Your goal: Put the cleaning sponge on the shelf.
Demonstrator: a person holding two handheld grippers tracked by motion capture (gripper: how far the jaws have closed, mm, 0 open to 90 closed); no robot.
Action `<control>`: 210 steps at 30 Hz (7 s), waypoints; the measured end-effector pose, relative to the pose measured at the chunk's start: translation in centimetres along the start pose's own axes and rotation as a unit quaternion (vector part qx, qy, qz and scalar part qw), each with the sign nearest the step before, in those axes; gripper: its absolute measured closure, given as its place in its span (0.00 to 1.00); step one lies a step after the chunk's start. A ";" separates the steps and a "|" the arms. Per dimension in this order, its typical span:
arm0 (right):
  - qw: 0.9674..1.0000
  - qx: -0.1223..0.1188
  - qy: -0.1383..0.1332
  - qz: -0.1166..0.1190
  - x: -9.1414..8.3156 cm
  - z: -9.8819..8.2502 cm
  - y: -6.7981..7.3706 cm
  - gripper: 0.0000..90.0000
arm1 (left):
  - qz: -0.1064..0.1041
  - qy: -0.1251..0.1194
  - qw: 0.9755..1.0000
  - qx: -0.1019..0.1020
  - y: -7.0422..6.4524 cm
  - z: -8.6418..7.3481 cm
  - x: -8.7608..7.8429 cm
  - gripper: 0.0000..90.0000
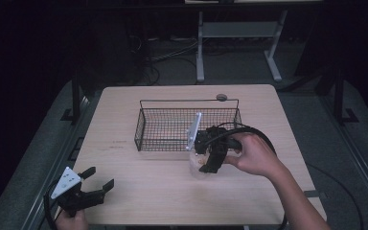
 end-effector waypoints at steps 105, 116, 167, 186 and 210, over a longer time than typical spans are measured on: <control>0.987 0.163 0.010 -0.014 2.1 0.8 -16.0 0.32 | -0.009 0.001 1.000 0.000 -0.2 -0.1 0.1 0.15; 0.986 0.164 0.031 -0.006 4.6 0.6 -16.6 0.31 | -0.008 -0.001 1.000 -0.001 -0.1 -0.1 0.0 0.15; 0.983 0.181 -0.005 0.000 4.2 -1.6 -15.7 0.22 | -0.006 0.000 1.000 -0.003 0.1 -0.1 -0.1 0.15; 0.987 0.158 -0.015 -0.013 2.3 -1.0 -13.7 0.19 | -0.007 0.001 1.000 0.001 -0.2 -0.1 -0.1 0.15; 0.990 0.139 -0.006 -0.010 1.4 -1.3 -12.2 0.19 | -0.009 0.002 1.000 0.003 -0.4 -0.1 0.0 0.15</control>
Point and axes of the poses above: each handheld gripper's, and its own axes: x roughly forward along the jaws, z roughly out of its top, y roughly to its left, the point moved 5 cm from there along x, roughly forward along the jaws, and after that the axes turned 6 degrees about z, right-handed, at the moved point
